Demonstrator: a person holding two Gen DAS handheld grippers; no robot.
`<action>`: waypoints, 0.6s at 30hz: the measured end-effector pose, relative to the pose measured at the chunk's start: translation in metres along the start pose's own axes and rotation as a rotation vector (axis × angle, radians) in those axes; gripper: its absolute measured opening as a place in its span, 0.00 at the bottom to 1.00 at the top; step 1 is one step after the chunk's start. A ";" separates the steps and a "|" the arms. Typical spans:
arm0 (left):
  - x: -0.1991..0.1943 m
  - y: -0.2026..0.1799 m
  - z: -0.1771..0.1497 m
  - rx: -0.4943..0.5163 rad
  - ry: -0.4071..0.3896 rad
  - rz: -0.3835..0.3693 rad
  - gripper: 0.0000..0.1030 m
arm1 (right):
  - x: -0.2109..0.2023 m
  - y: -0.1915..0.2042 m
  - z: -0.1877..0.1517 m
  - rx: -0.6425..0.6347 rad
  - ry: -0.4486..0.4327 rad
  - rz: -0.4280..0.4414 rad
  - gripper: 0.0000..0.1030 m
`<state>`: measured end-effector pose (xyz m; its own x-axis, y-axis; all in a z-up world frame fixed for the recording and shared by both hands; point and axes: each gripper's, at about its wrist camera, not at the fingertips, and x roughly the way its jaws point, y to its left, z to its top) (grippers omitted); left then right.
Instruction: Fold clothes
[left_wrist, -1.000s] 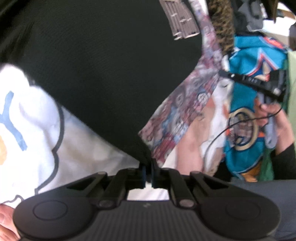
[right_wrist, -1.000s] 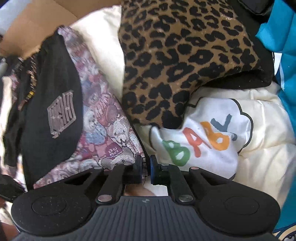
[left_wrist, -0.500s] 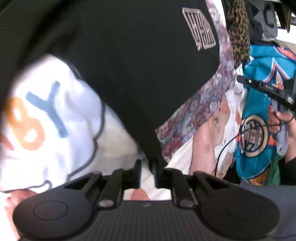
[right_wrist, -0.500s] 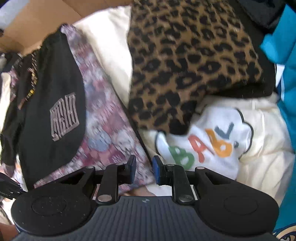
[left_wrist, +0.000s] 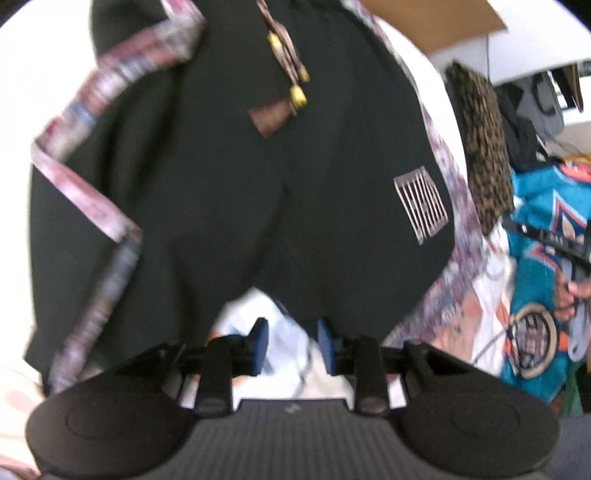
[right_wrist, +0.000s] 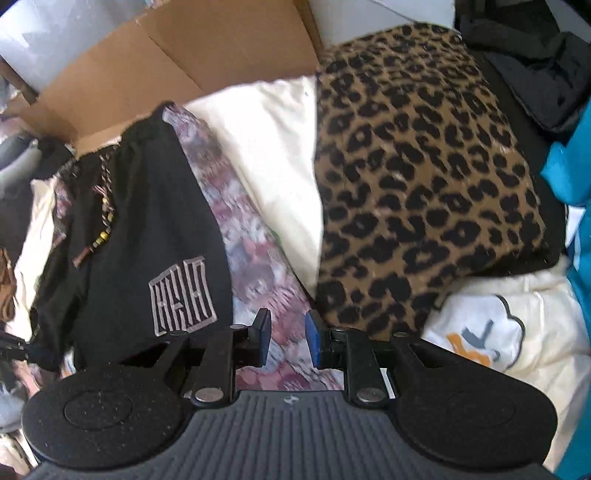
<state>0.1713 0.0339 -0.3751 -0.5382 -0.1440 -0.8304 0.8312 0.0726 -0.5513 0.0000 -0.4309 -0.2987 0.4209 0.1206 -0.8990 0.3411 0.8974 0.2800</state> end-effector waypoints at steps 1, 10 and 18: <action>-0.007 0.003 0.005 0.002 -0.019 0.016 0.35 | 0.000 0.003 0.002 -0.005 -0.006 0.009 0.26; -0.070 0.035 0.030 -0.109 -0.219 0.105 0.38 | -0.001 0.035 0.013 -0.027 -0.117 0.099 0.30; -0.074 0.069 0.037 -0.238 -0.229 0.192 0.38 | 0.014 0.067 0.015 -0.044 -0.100 0.182 0.30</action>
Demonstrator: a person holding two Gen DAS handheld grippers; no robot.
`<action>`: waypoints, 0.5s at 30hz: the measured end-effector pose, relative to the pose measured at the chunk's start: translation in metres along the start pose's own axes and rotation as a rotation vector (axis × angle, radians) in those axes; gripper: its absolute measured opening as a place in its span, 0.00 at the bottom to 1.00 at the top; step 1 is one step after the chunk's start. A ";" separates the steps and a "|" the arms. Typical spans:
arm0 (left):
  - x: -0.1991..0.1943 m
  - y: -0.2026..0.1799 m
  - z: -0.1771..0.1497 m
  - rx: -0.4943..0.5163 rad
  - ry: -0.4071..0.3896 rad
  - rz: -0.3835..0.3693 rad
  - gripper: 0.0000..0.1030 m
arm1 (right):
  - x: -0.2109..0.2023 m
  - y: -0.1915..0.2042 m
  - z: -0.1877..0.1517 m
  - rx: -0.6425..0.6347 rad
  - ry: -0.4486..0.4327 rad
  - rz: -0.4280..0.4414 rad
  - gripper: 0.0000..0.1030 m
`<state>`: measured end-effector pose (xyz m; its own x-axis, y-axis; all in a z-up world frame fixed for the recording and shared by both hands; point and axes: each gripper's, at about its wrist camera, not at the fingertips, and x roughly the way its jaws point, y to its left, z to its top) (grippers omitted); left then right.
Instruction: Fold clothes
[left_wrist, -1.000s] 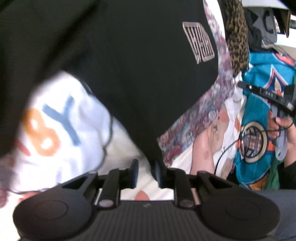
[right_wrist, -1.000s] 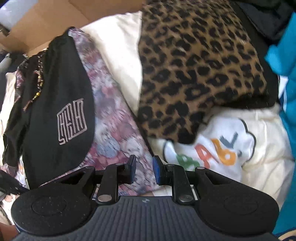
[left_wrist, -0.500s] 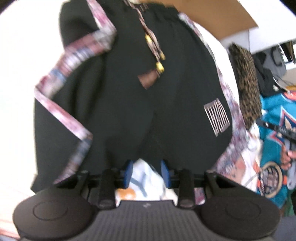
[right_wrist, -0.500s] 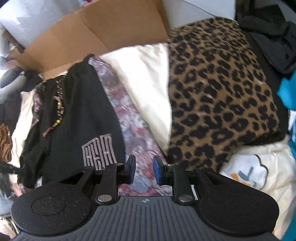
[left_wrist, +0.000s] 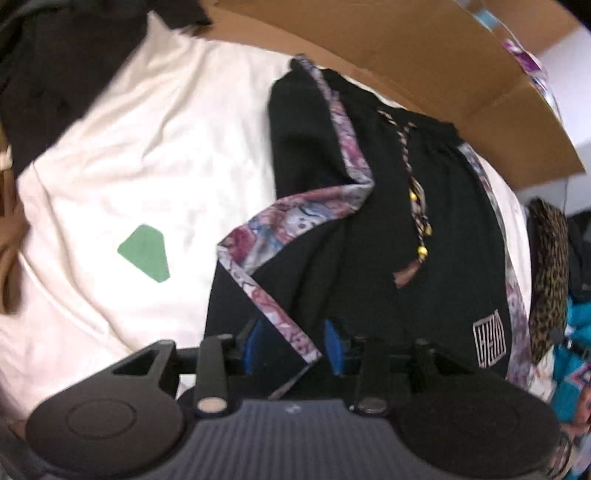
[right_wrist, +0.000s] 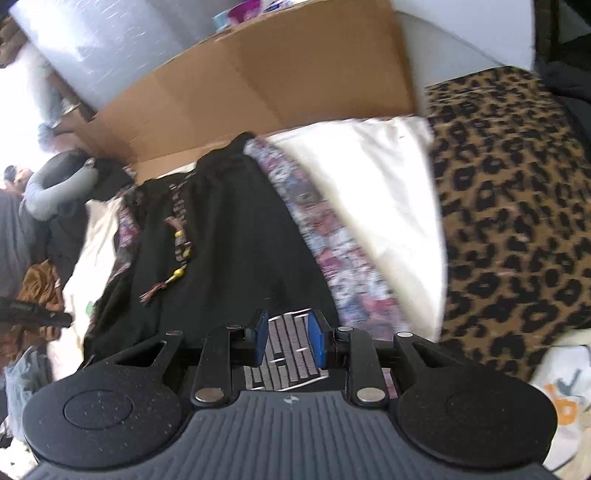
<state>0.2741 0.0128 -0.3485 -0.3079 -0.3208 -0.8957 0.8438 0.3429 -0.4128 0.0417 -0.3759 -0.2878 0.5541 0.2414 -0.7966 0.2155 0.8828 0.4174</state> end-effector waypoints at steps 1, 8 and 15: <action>0.003 0.003 0.000 -0.022 -0.005 -0.002 0.38 | 0.004 0.004 -0.002 0.014 0.009 0.019 0.30; 0.019 0.016 -0.002 -0.119 -0.011 0.014 0.37 | 0.035 0.045 -0.018 -0.035 0.085 0.059 0.30; 0.026 0.030 -0.008 -0.240 0.020 -0.035 0.36 | 0.053 0.062 -0.035 -0.064 0.157 0.059 0.30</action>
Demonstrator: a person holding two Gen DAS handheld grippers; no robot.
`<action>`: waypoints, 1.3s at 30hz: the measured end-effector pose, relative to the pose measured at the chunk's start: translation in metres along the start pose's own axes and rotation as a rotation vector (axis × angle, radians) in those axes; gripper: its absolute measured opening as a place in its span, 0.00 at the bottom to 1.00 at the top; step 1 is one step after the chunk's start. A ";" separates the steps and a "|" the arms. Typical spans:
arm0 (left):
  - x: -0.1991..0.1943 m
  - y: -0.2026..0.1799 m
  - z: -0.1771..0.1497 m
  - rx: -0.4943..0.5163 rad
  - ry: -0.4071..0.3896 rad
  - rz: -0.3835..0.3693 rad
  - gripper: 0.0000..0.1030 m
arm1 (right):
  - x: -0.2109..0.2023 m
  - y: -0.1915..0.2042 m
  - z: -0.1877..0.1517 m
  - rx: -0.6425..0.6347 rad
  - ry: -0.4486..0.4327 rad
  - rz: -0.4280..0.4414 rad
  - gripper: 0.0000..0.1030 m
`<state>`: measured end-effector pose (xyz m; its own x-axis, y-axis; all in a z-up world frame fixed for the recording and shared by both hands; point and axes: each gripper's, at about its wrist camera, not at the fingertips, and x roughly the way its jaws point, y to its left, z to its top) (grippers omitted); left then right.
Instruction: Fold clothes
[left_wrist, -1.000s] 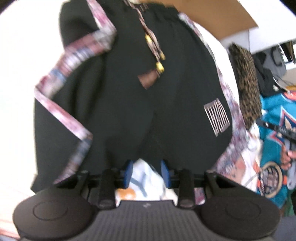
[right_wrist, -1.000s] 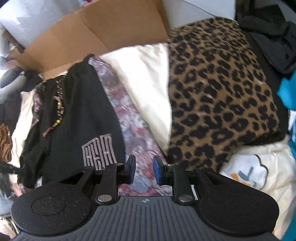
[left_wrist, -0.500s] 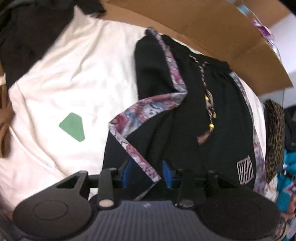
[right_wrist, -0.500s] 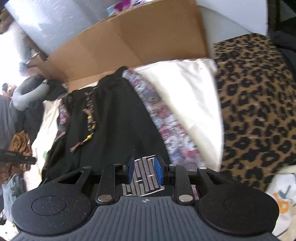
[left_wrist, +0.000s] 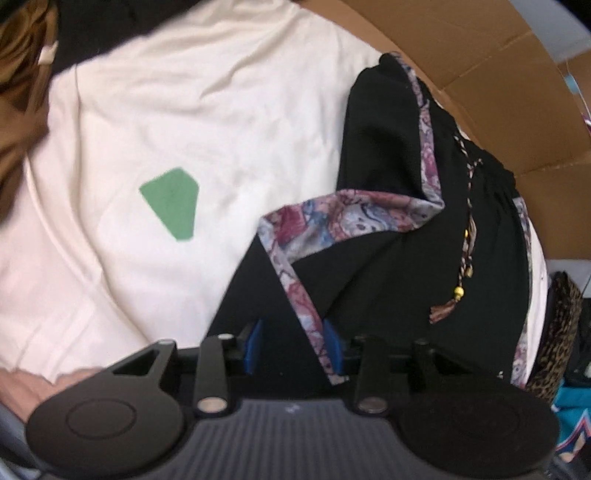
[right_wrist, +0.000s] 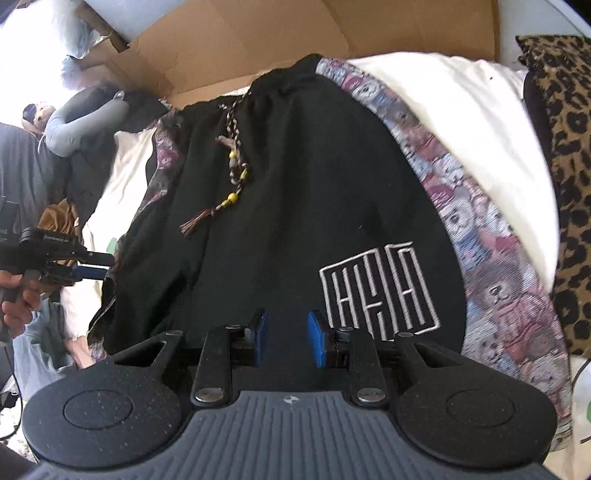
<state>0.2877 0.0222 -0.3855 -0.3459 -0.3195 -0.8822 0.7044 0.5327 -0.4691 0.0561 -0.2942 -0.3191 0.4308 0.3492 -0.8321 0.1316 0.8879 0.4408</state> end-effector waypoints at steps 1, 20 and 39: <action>0.000 -0.001 -0.001 -0.006 0.000 -0.006 0.35 | 0.001 0.001 -0.001 0.004 0.002 0.003 0.30; -0.012 0.005 -0.014 -0.001 0.007 -0.103 0.25 | 0.008 0.003 -0.012 0.004 0.031 0.018 0.30; 0.014 -0.005 -0.006 -0.012 0.051 -0.123 0.26 | 0.018 0.001 -0.020 0.003 0.065 0.014 0.30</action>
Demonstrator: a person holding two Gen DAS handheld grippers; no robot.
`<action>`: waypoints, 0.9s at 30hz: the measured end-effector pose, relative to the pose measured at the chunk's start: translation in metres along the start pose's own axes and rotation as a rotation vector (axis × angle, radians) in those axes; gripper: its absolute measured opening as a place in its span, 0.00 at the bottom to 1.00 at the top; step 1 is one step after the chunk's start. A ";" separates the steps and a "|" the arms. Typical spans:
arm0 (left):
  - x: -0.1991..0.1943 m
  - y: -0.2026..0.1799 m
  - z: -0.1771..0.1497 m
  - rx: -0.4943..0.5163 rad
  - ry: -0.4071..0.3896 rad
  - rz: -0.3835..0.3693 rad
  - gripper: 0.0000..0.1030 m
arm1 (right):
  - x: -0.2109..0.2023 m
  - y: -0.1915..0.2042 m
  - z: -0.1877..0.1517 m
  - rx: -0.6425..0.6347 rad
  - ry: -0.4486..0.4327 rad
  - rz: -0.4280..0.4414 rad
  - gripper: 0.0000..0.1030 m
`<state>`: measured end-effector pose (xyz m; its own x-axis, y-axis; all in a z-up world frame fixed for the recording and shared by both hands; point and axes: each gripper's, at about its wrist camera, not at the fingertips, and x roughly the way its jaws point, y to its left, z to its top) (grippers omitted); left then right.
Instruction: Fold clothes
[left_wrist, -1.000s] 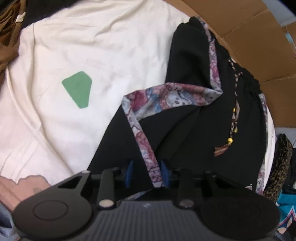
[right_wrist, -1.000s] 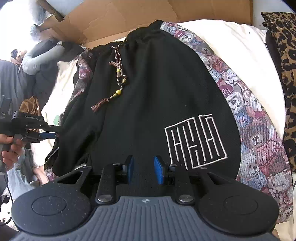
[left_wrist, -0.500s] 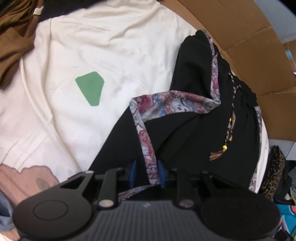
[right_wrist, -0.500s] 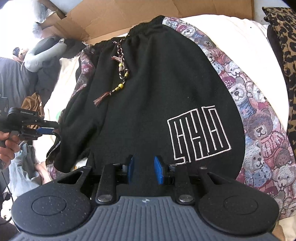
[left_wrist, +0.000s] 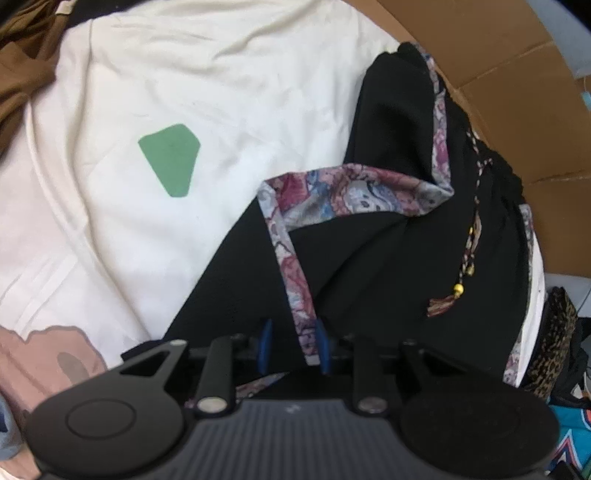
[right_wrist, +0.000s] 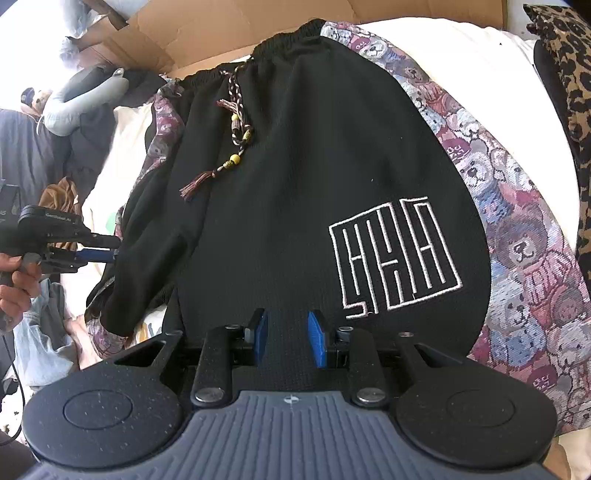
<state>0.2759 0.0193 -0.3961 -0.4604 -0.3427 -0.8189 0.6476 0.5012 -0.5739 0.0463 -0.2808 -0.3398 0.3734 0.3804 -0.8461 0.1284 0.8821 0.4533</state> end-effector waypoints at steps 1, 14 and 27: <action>0.003 0.001 0.000 -0.006 0.004 0.002 0.25 | 0.001 0.000 0.000 0.000 0.002 0.002 0.30; 0.021 0.008 0.003 -0.045 0.007 -0.012 0.08 | 0.011 0.010 -0.008 -0.020 0.045 0.030 0.30; -0.042 0.019 -0.002 0.073 -0.029 -0.043 0.03 | 0.016 0.031 -0.008 -0.054 0.058 0.100 0.30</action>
<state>0.3068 0.0450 -0.3726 -0.4715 -0.3861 -0.7929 0.6710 0.4264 -0.6066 0.0484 -0.2449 -0.3416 0.3278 0.4812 -0.8130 0.0426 0.8522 0.5215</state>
